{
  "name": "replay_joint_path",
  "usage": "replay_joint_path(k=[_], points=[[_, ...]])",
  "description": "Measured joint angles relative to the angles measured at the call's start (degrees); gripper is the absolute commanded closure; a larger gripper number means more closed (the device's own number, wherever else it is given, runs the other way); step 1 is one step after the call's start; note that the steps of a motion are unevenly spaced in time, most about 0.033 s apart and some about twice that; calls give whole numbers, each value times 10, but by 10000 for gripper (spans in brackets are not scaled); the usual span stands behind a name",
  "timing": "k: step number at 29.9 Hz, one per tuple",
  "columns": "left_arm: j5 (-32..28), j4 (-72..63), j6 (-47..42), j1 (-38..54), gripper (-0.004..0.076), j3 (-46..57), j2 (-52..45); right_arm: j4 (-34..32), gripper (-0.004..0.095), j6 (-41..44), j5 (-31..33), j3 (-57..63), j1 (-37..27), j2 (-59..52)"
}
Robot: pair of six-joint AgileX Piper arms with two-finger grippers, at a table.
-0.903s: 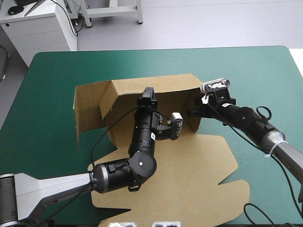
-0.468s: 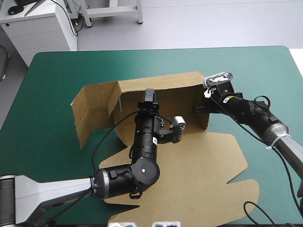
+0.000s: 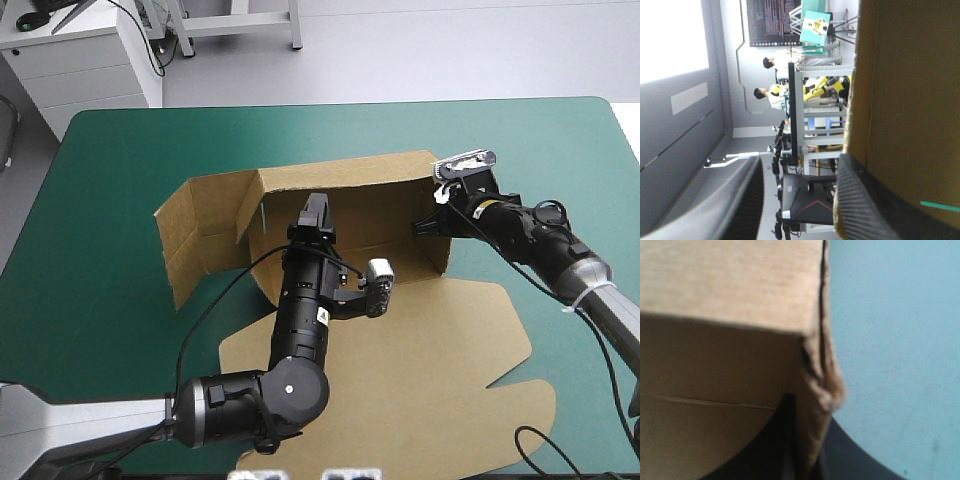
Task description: Fold the box
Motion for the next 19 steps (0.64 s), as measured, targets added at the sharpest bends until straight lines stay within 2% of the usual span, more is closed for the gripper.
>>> replay_joint_path(k=[3, 4, 8, 12, 16, 19], points=[[1, -9, 1, -11, 706, 0, -17, -8, 922, 8, 7, -1, 0, 0], [1, -17, 1, -13, 729, 0, -24, -9, 922, 10, 9, -2, 0, 0], [-1, -85, 3, -11, 729, 0, -63, -10, 922, 13, 17, -4, 0, 0], [-60, -196, 3, 38, 729, 0, -145, -10, 922, 14, 26, -5, 0, -1], [-119, -280, 25, 145, 729, 0, -244, -11, 922, 20, 38, -5, 0, -2], [-161, -367, 84, 242, 729, 0, -316, -12, 922, 24, 43, -5, 0, -2]])
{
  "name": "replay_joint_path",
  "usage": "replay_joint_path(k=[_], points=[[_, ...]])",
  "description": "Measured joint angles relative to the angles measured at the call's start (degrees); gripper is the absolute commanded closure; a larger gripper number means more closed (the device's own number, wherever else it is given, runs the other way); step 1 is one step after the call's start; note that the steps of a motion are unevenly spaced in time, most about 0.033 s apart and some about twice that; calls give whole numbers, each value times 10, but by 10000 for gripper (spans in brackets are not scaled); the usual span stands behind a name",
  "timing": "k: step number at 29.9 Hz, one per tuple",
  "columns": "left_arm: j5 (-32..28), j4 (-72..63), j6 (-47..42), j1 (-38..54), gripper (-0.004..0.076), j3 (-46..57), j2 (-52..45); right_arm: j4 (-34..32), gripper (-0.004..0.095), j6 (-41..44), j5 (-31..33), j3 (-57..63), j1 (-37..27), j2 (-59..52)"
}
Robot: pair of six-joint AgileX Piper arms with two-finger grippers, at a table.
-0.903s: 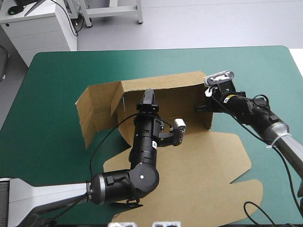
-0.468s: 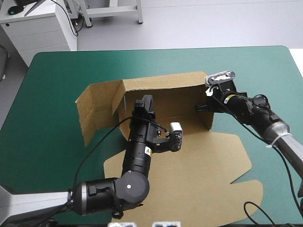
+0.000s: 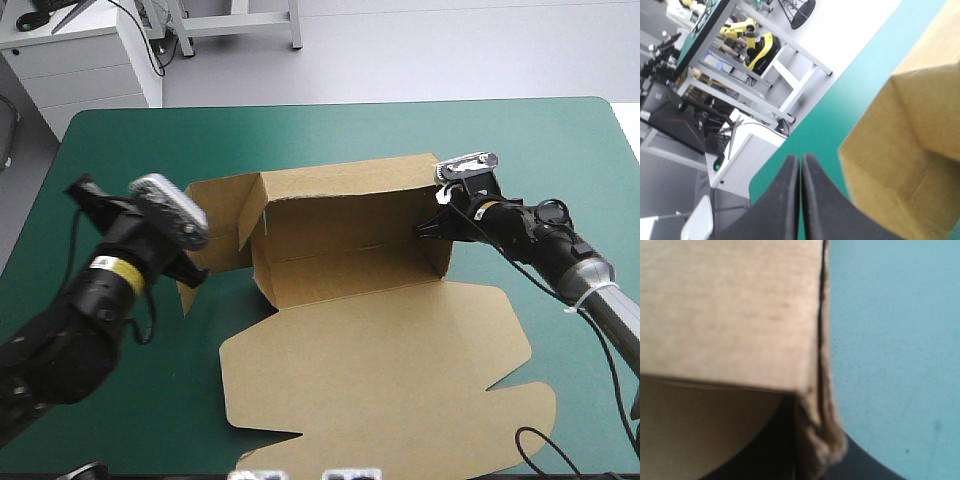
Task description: Fold the box
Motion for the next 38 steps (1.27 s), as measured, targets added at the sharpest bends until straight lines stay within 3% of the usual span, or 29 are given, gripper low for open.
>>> replay_joint_path(k=[6, 13, 18, 22, 28, 34, 38], points=[[-58, -183, 147, 223, 707, -1, -67, -2, 922, 10, 8, 0, 0, -1], [-145, -491, 340, 445, 707, 23, -6, -2, 922, 15, 26, -1, 0, -3], [-173, -601, 387, 532, 707, 32, 31, -1, 922, 16, 33, -2, -2, -4], [-180, -659, 375, 582, 707, 32, 57, 0, 922, 24, 46, -4, -3, -4], [-183, -697, 339, 613, 707, 32, 116, -7, 922, 52, 144, -60, -4, 4], [-205, -713, 337, 613, 707, 34, 132, -25, 921, 73, 304, -133, -6, 9], [-211, -718, 347, 613, 708, 34, 133, -26, 921, 77, 374, -172, -7, 12]])
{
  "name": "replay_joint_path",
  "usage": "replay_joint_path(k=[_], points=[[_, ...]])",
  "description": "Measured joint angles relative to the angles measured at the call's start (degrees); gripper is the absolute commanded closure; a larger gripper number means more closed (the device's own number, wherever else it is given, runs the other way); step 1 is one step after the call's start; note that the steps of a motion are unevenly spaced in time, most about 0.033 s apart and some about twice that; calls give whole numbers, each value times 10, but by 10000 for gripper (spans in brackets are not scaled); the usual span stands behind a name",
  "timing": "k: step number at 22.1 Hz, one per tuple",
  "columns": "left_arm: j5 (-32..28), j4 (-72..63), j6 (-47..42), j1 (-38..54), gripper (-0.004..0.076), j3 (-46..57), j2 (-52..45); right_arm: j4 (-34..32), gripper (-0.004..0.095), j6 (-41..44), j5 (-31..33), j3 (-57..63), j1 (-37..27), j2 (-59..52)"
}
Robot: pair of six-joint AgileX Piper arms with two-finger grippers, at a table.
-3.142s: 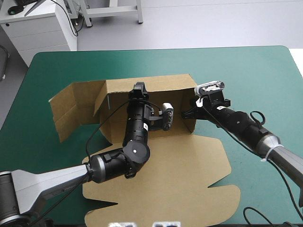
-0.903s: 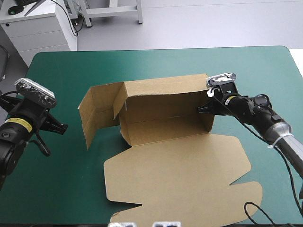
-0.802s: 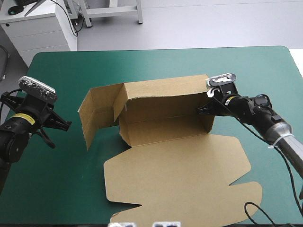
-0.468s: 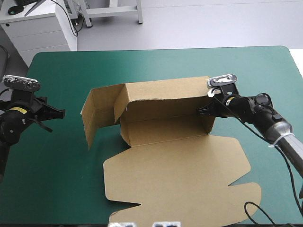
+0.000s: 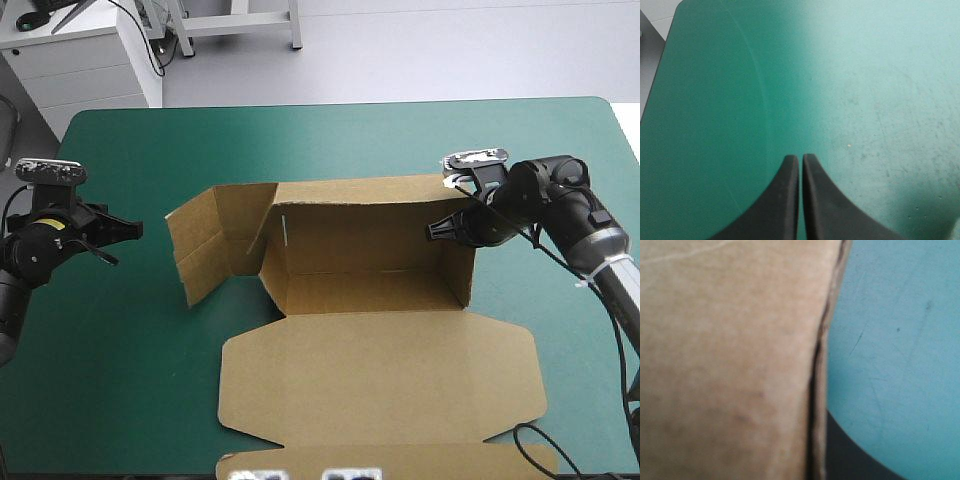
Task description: Fold the box
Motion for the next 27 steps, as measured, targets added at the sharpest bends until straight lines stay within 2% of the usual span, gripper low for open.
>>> replay_joint_path(k=[1, 3, 7, 11, 16, 22, 24, 27], points=[[-1, 0, 1, 0, 708, 0, 2, 2, 921, 2, 34, -18, 0, 0], [-2, 0, 1, 0, 708, 0, 4, 13, 921, 4, 59, -27, 0, 0], [-2, 0, 1, 0, 708, 0, 4, 36, 921, 4, 75, -27, 0, 13], [-2, 0, 1, 0, 708, 0, 4, 41, 922, 4, 77, -42, -1, 58], [-1, -3, 1, 0, 708, 0, 4, 35, 921, 4, 50, -117, -4, 146], [-1, -7, 1, 0, 708, 0, 4, 21, 919, 18, 55, -183, -4, 217], [-1, -8, 1, 0, 708, 0, 4, 18, 884, 27, 58, -199, -4, 234], [-1, -9, 1, 0, 708, 0, 4, 14, 744, 31, 63, -225, -3, 258]])
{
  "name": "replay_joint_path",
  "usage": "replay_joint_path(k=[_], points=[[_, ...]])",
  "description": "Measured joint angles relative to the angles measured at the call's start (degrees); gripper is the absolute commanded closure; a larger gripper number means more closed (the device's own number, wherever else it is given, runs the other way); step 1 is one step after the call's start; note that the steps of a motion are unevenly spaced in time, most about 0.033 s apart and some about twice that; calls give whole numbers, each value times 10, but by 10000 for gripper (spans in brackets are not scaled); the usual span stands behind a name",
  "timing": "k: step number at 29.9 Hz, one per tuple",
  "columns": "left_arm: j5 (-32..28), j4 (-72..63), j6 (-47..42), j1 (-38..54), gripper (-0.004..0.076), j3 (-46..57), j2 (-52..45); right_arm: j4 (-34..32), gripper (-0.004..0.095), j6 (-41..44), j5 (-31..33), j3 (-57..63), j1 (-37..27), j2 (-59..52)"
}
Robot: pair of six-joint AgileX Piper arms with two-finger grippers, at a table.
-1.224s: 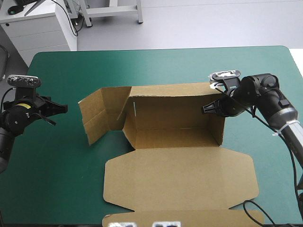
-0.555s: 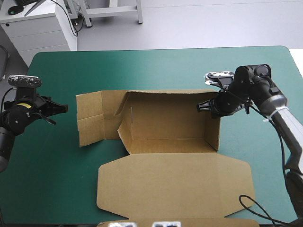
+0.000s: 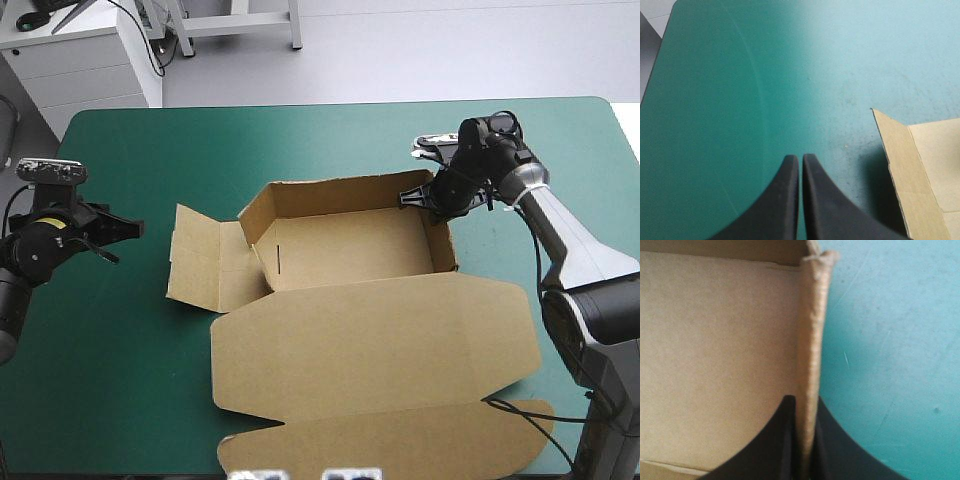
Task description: Fold the box
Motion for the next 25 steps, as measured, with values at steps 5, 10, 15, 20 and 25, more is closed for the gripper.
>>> replay_joint_path(k=[5, 10, 15, 20, 25], points=[[0, 0, 0, 0, 708, 0, 0, -4, 387, 4, -1, -31, 0, 13], [0, 0, 0, 0, 708, 0, 0, -10, 255, 19, 17, -67, 0, 13], [4, 0, 0, 0, 708, 0, 0, 6, 256, 24, 21, -75, 0, 3], [7, 0, 0, 0, 709, 0, 0, 15, 259, 27, 22, -61, 0, -22], [9, -2, 0, 0, 709, 0, 0, 19, 258, 23, 22, 20, 0, -74]])
